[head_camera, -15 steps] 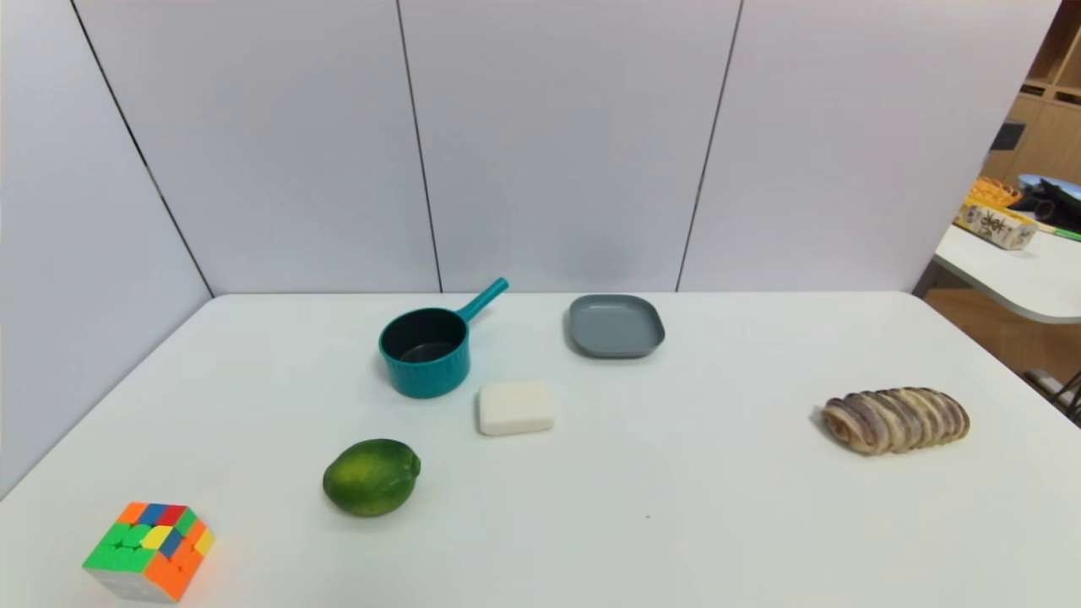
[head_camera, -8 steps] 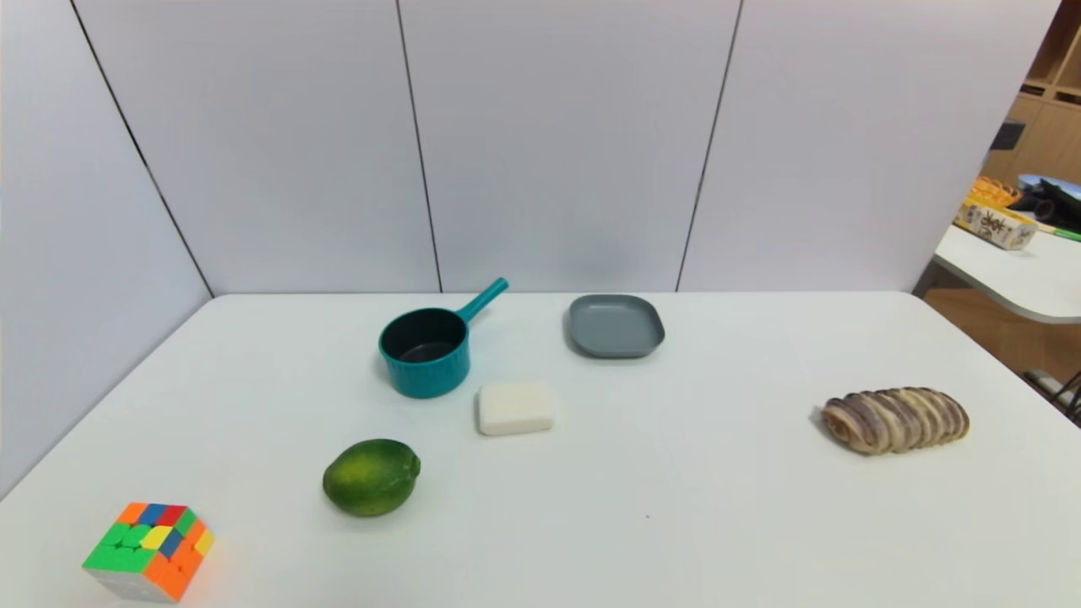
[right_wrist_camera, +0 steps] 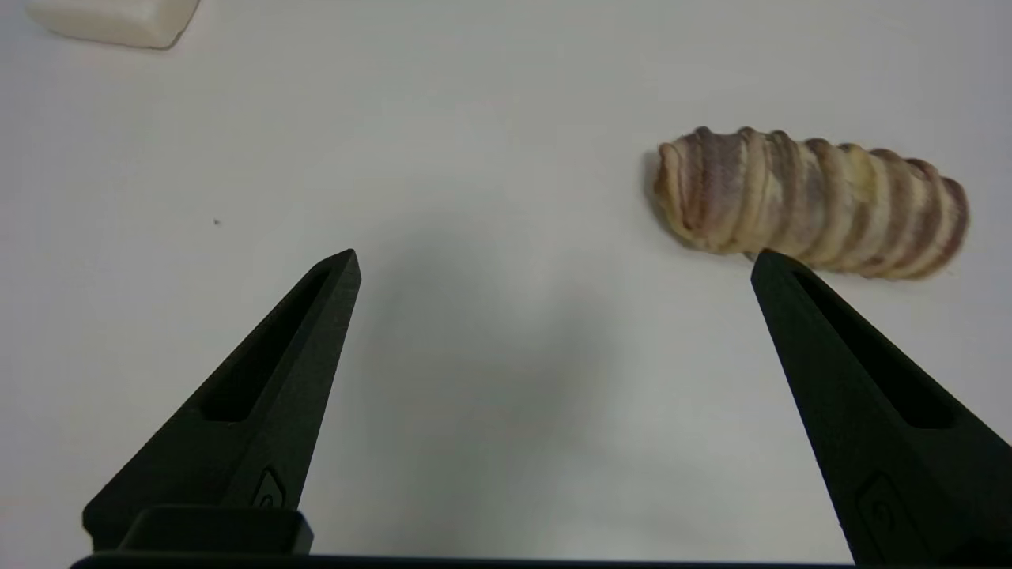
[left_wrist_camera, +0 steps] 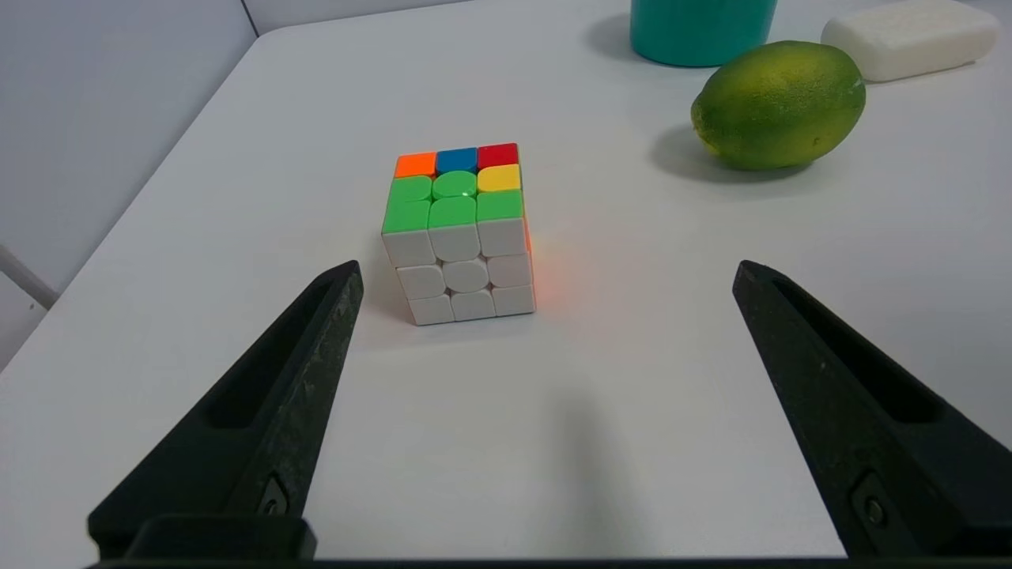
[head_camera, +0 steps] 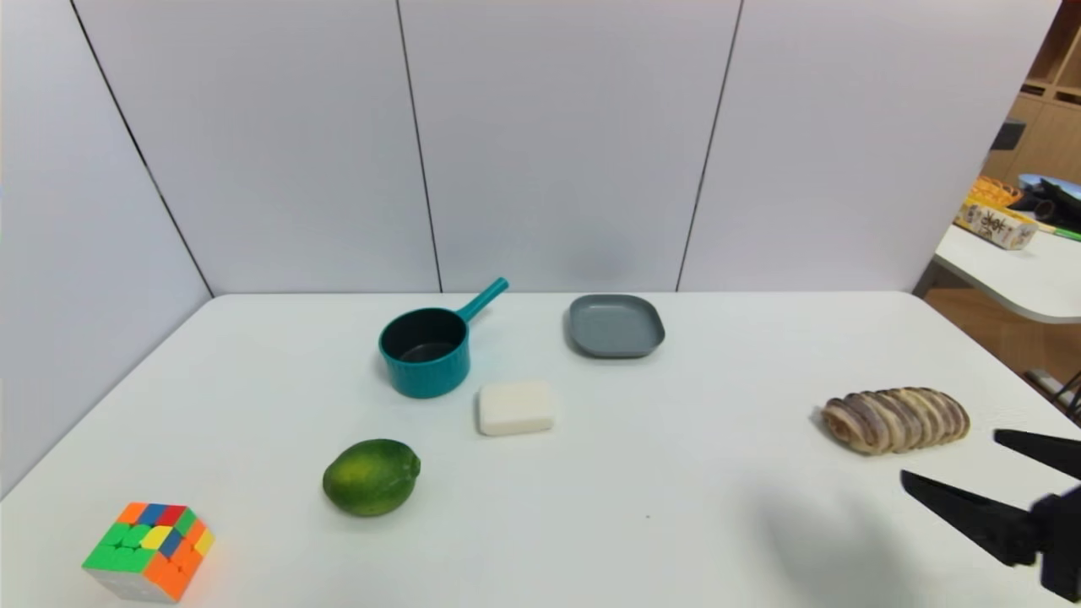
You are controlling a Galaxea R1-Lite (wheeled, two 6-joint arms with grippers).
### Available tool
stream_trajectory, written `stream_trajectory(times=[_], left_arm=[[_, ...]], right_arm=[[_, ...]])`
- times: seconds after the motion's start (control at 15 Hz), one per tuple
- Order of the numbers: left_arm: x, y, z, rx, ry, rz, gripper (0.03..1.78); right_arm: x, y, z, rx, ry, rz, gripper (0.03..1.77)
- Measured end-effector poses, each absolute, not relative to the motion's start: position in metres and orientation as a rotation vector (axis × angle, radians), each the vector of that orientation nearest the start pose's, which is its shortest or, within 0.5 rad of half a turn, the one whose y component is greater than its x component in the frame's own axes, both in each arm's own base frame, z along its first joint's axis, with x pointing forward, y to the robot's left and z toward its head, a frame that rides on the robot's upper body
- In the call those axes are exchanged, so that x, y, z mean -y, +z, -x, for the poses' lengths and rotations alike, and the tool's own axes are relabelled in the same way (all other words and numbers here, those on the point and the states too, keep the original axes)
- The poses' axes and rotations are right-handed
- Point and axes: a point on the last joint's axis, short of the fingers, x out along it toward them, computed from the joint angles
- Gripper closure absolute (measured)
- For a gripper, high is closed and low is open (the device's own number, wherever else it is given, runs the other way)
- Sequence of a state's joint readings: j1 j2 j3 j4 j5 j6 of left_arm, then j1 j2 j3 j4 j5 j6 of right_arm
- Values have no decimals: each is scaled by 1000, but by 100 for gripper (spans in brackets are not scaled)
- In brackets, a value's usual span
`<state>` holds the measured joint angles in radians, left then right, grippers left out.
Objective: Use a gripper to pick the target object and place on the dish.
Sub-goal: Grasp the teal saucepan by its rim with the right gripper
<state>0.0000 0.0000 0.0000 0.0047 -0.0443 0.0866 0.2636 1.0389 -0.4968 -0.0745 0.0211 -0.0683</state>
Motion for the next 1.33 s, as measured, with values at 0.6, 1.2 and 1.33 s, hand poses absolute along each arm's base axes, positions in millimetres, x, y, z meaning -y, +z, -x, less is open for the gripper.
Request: stream_trajectory(times=[0.6, 1.2, 1.33], left_arm=[[1, 75, 23, -3, -45, -87, 12], [1, 75, 23, -3, -44, -87, 12], [1, 75, 23, -2, -44, -87, 12]], right_arm=[[-125, 204, -282, -513, 497, 325, 9], [-208, 201, -359, -441, 735, 481, 9], [-223, 202, -368, -396, 848, 450, 9]])
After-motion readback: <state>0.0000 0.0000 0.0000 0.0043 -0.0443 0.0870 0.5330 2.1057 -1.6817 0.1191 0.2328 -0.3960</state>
